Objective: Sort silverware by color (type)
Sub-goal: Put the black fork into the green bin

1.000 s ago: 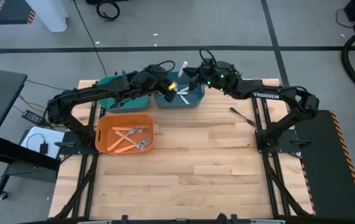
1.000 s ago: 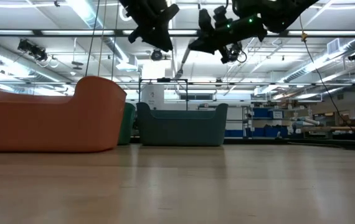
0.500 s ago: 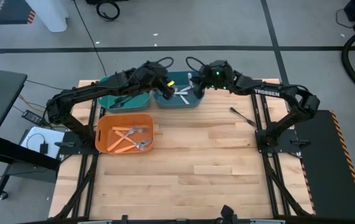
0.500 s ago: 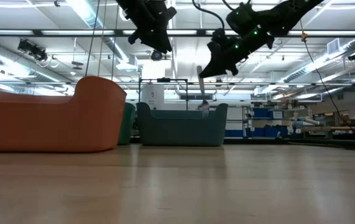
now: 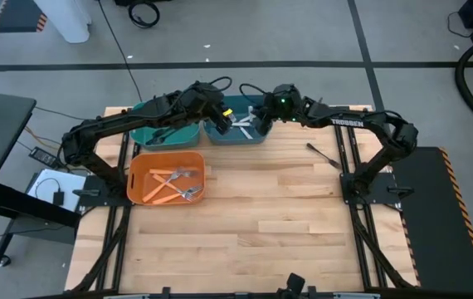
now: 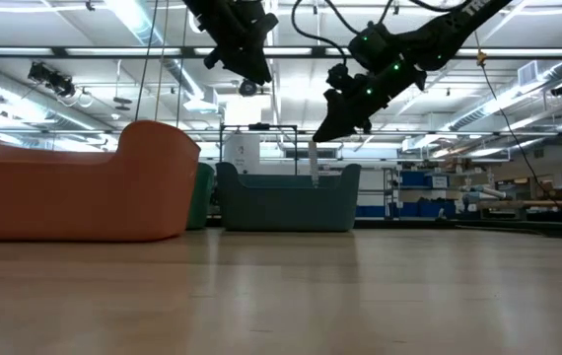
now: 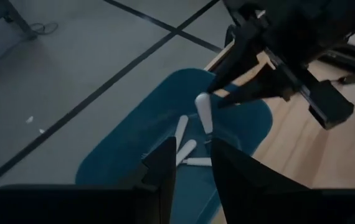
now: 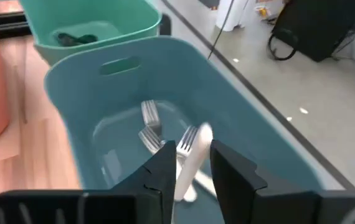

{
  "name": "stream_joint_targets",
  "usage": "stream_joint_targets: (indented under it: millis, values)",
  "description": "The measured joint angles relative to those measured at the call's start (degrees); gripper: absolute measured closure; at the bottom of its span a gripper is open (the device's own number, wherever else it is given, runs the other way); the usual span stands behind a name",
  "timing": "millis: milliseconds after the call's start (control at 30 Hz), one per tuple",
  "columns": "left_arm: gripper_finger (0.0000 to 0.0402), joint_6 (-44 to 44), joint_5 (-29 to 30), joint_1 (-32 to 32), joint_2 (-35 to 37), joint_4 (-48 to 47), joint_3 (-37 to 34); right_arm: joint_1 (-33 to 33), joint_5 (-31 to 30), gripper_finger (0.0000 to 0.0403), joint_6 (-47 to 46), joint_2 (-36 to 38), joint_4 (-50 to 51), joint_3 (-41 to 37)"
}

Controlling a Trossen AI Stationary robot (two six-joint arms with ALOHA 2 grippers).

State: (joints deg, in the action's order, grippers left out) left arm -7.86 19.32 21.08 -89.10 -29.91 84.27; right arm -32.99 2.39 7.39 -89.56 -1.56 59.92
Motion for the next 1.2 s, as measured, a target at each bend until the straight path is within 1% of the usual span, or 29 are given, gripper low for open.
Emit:
stream_joint_targets:
  millis: [67,167,267,367,467,600,700,767,867,933,1000,1200]
  values:
    - [0.0292,1.85,0.01,0.18,0.00,-0.18,0.00,0.59,-1.30,0.0291,-0.17,-0.61,-0.29,0.00]
    - [0.0292,3.15,0.00,0.69,0.00,-1.41,0.00,1.25,-5.50,0.0285,-0.26,-0.22,-0.96,0.00]
    - [0.0292,3.13,0.01,1.69,0.00,-2.41,0.00,1.66,-9.77,0.0283,-0.15,2.30,-1.66,-0.02]
    - [0.0292,3.15,0.09,2.70,0.00,-3.42,0.00,1.79,-11.96,0.0283,-0.25,6.51,-0.91,-0.02]
    - [0.0292,3.15,0.12,3.33,0.00,-5.00,0.00,1.81,-14.22,0.0283,-2.80,12.04,4.64,-0.02]
    - [0.0292,3.15,0.10,3.89,0.00,-6.67,0.00,1.14,-15.41,0.0284,-10.38,19.64,18.84,0.02]
    - [0.0292,3.15,0.10,3.89,0.00,-6.39,0.00,0.46,-15.38,0.0284,-14.87,23.30,31.55,0.02]
    - [0.0292,3.15,0.10,3.89,0.00,-5.48,0.00,-0.03,-15.11,0.0284,-16.40,24.36,41.07,0.02]
    - [0.0292,3.15,0.10,3.89,0.00,-3.98,0.00,-0.71,-14.75,0.0284,-19.26,24.03,55.03,0.02]
    - [0.0292,3.15,0.08,3.89,0.00,-3.34,0.00,-1.26,-14.73,0.0284,-20.91,23.11,61.43,-0.68]
    - [0.0292,3.15,0.08,3.89,0.00,-3.04,0.00,-1.94,-13.34,0.0284,-21.64,22.28,64.45,-2.62]
    - [0.0292,3.15,0.03,3.87,0.00,-3.00,0.00,-5.04,-2.27,0.0284,-21.86,20.04,63.64,-10.90]
